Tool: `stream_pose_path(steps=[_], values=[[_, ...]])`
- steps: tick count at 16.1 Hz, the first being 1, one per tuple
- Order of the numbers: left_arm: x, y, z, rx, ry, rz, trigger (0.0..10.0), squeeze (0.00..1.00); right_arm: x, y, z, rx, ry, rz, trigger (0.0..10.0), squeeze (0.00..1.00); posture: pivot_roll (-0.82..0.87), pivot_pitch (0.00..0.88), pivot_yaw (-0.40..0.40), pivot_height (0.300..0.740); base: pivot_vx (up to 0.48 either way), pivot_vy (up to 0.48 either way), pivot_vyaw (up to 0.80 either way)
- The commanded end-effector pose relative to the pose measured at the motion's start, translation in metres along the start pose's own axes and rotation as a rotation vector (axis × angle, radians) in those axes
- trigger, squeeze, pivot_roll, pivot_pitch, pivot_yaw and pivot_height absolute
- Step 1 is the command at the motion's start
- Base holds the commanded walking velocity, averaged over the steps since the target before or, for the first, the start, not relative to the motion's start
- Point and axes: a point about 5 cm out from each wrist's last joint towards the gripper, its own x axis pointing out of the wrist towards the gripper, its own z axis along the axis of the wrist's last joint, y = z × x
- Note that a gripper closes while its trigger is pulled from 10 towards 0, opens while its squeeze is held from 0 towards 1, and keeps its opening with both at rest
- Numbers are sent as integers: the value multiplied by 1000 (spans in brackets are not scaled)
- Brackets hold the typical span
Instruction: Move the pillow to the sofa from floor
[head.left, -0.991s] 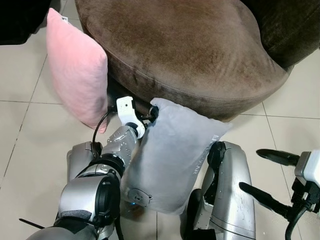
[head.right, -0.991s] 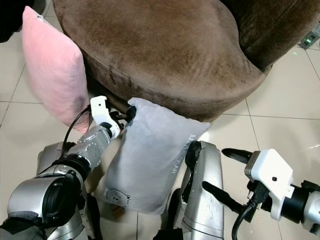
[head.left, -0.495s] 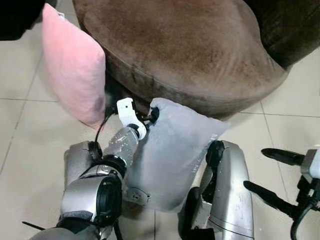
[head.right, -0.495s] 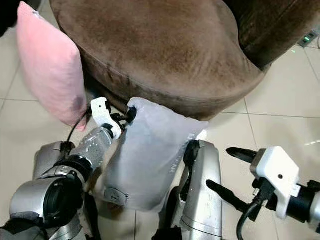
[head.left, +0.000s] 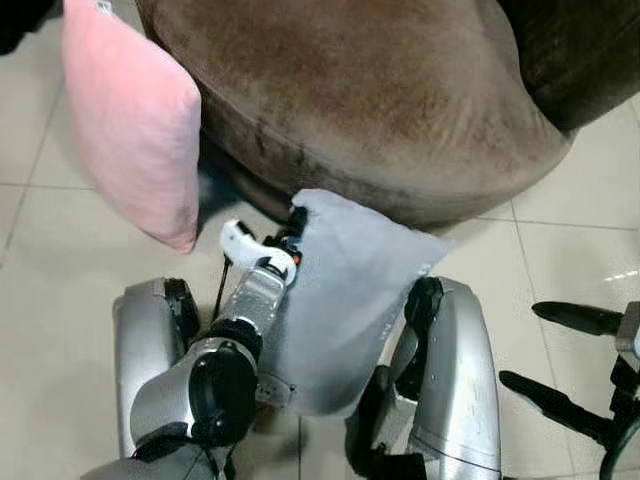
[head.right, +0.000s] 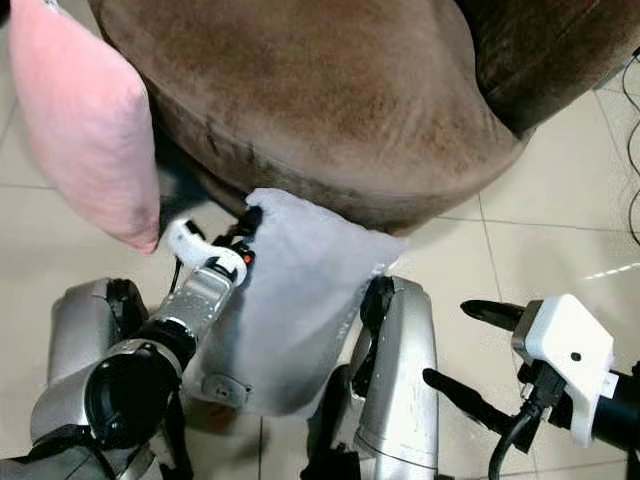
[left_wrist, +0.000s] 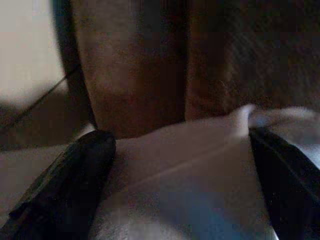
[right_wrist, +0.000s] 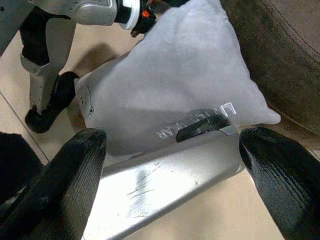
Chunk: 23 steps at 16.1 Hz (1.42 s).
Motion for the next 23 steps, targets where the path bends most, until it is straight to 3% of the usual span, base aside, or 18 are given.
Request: stream_pose_path(steps=[1, 4, 6, 9, 12, 16, 17, 19, 21, 23], values=[[-6, 14, -14, -128, 13, 55, 10000, 1000, -4, -1, -1, 2, 26, 11, 10000, 0, -272, 383, -225, 375, 0, 0, 0], [-7, 14, -13, -212, -9, 28, 10000, 1000, -5, -4, 1, -1, 29, 19, 10000, 0, -284, 389, -251, 375, 0, 0, 0], [-8, 14, -19, -224, 7, 16, 10000, 1000, -5, -5, 2, -3, 34, 27, 10000, 0, -286, 389, -254, 375, 0, 0, 0], [-4, -2, -35, -90, 108, -75, 10000, 1000, -1, -3, 0, -1, 30, 31, 10000, 0, -272, 382, -241, 375, 0, 0, 0], [1, -22, -34, -39, 131, -179, 10000, 1000, 3, -3, -3, 1, 29, 30, 10000, 0, -247, 377, -227, 375, 0, 0, 0], [8, -72, -27, 215, 178, -528, 10000, 1000, 16, -1, -7, 19, -5, 42, 10000, 0, -200, 371, -208, 375, 0, 0, 0], [8, -74, -26, 225, 176, -547, 10000, 1000, 17, -2, -7, 20, -8, 43, 10000, 0, -186, 370, -205, 375, 0, 0, 0], [7, -94, -24, 410, 201, -680, 10000, 1000, 25, -2, -9, 19, -25, 60, 10000, 0, -159, 364, -200, 375, 0, 0, 0], [6, -102, -21, 482, 209, -753, 10000, 1000, 30, -3, -10, 18, -34, 64, 10000, 0, -144, 359, -197, 375, 0, 0, 0], [4, -102, -30, 625, 262, -781, 10000, 1000, 34, -2, -10, 16, -42, 69, 10000, 0, -131, 357, -192, 375, 0, 0, 0]])
